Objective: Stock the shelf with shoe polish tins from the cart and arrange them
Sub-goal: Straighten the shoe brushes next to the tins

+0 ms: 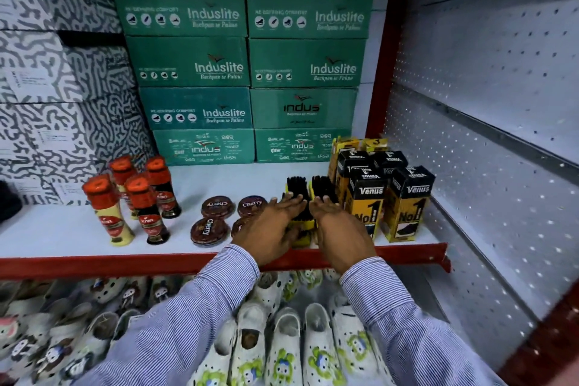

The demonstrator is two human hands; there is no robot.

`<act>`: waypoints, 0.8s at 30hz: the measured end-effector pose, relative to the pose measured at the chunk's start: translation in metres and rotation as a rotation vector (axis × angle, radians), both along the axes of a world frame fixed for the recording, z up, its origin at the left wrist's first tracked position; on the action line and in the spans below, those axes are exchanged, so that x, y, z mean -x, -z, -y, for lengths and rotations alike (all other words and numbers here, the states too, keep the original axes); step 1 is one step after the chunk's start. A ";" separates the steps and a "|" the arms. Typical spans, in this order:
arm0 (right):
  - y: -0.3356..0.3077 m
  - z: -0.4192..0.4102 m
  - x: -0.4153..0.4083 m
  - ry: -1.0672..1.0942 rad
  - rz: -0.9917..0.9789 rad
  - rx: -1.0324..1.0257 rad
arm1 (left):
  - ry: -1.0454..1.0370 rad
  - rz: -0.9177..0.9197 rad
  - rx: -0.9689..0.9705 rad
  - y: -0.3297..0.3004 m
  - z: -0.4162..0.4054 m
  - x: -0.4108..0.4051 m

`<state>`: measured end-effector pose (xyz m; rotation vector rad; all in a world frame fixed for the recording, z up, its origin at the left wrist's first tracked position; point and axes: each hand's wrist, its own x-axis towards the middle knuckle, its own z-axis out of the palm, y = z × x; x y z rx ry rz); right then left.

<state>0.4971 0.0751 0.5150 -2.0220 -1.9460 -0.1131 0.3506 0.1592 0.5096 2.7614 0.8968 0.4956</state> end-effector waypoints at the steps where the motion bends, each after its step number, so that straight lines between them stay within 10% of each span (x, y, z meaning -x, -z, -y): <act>1: 0.001 -0.001 -0.001 0.005 0.003 -0.009 | -0.004 0.021 0.004 0.001 0.000 0.000; 24: -0.005 0.004 -0.002 -0.002 0.025 -0.066 | -0.079 0.044 -0.048 0.000 -0.001 0.001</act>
